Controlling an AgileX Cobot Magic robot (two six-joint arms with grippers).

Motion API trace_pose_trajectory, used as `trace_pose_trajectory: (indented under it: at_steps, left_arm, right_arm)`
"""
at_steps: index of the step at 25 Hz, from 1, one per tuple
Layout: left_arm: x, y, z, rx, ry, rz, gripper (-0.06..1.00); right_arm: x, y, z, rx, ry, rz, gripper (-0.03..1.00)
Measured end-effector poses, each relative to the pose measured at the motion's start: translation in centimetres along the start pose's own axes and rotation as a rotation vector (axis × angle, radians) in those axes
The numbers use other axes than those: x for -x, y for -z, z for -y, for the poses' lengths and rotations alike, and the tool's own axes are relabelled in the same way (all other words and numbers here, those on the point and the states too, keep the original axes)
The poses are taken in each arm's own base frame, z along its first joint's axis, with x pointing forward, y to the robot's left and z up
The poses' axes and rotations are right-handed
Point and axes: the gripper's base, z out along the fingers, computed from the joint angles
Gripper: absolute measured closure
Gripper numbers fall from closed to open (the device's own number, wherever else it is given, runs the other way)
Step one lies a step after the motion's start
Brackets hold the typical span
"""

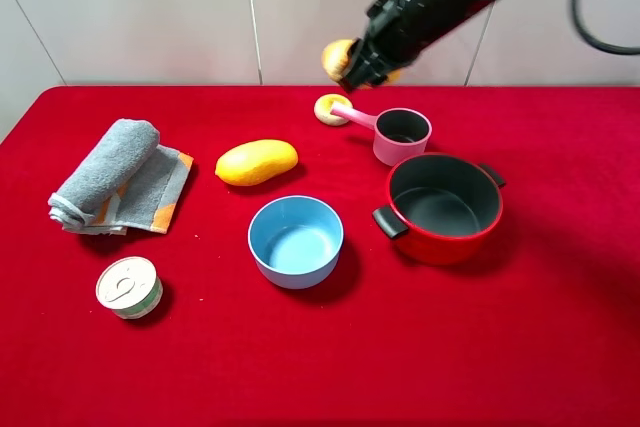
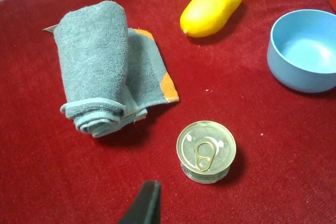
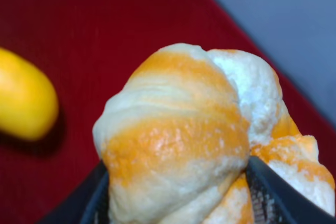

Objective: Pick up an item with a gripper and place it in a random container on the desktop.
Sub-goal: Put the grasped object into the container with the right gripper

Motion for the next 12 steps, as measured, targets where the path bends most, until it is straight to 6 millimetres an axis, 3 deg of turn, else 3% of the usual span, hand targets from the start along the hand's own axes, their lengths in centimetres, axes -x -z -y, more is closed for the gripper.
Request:
trace_pose_trajectory:
  at_steps: [12]
  left_arm:
    - [0.0,0.0,0.0,0.0,0.0,0.0,-0.01]
  right_arm:
    - [-6.3,3.7,-0.8,-0.026,-0.13,-0.059,0.6]
